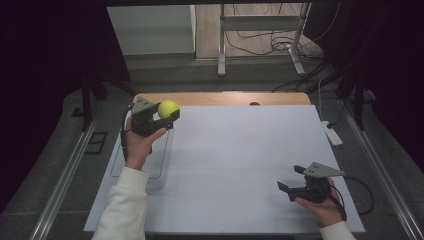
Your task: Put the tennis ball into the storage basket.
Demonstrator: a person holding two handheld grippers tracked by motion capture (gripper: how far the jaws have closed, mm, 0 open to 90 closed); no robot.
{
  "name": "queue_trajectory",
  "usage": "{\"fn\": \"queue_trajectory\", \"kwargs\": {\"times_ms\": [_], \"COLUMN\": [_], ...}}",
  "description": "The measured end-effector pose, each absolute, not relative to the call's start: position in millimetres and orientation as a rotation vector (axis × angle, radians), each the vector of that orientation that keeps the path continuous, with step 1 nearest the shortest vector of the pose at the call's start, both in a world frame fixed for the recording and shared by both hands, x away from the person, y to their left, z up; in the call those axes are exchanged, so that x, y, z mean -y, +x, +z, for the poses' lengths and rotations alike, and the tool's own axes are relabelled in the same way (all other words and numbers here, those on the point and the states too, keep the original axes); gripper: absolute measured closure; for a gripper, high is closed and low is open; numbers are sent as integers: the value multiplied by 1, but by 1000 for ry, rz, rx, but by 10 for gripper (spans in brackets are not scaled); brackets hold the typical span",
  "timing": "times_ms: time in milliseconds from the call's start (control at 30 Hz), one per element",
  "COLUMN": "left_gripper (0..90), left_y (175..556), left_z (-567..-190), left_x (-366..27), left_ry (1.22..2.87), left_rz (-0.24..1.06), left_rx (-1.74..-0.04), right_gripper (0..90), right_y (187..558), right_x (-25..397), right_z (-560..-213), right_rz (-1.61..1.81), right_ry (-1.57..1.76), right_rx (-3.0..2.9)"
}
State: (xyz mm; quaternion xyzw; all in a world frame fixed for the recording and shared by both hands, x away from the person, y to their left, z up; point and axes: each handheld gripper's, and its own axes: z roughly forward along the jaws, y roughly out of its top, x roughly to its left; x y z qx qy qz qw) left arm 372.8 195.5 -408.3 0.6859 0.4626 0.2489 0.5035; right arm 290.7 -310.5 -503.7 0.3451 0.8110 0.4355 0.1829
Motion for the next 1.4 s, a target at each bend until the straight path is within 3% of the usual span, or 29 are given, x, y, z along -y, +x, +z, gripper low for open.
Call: {"fn": "queue_trajectory", "kwargs": {"times_ms": [1400], "left_gripper": [267], "left_y": [385], "left_z": [-425], "left_x": [-245], "left_ry": [1606], "left_rz": [680], "left_rx": [-1301], "right_gripper": [118], "right_y": [291], "right_x": [310], "right_z": [-504], "right_rz": [1229], "right_ry": [974], "right_rx": [-2288]}}
